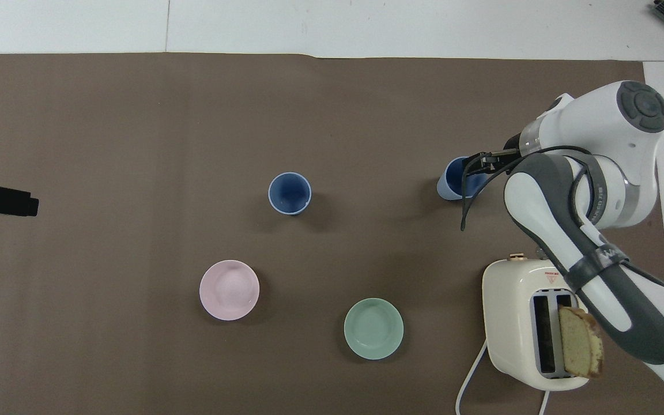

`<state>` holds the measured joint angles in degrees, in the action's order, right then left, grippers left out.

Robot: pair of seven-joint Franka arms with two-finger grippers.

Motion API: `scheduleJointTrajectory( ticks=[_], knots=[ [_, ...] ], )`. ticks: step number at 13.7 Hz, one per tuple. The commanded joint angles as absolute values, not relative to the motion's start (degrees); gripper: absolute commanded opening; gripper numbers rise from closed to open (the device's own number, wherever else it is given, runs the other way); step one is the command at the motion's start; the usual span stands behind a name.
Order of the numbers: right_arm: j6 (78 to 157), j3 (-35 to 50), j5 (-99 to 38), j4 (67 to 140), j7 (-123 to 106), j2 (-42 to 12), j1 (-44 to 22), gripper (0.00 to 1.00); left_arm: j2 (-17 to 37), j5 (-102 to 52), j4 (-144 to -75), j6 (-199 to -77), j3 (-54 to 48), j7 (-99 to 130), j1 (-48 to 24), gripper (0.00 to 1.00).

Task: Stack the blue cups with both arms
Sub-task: 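Grasp the other blue cup with the right gripper while the left gripper rests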

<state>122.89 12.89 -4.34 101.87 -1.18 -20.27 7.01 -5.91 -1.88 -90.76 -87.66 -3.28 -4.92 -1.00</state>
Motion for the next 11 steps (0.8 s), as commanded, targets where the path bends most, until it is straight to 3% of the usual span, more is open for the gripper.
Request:
scheduleJointTrajectory(
  ticks=[1, 2, 3, 11],
  knots=[
    [124.1, 12.8, -4.6, 102.5, -1.0, -20.2, 7.0, 0.38, -6.5, -2.2, -91.0, -87.6, -3.5, -5.4, -0.8, 1.00],
    [124.1, 12.9, -4.6, 102.5, -0.9, -20.2, 7.0, 0.15, -6.5, -2.4, -91.0, -87.7, -3.6, -5.0, -0.9, 1.00],
    [124.1, 12.9, -4.6, 102.5, -1.0, -20.2, 7.0, 0.02, -6.5, -2.5, -91.0, -87.3, -3.7, -5.0, -0.8, 1.00],
    [122.4, 12.9, -4.5, 101.0, -0.9, -19.7, 6.9, 0.00, -6.6, -2.9, -91.0, -87.1, -3.7, -4.7, -0.8, 1.00]
  ],
)
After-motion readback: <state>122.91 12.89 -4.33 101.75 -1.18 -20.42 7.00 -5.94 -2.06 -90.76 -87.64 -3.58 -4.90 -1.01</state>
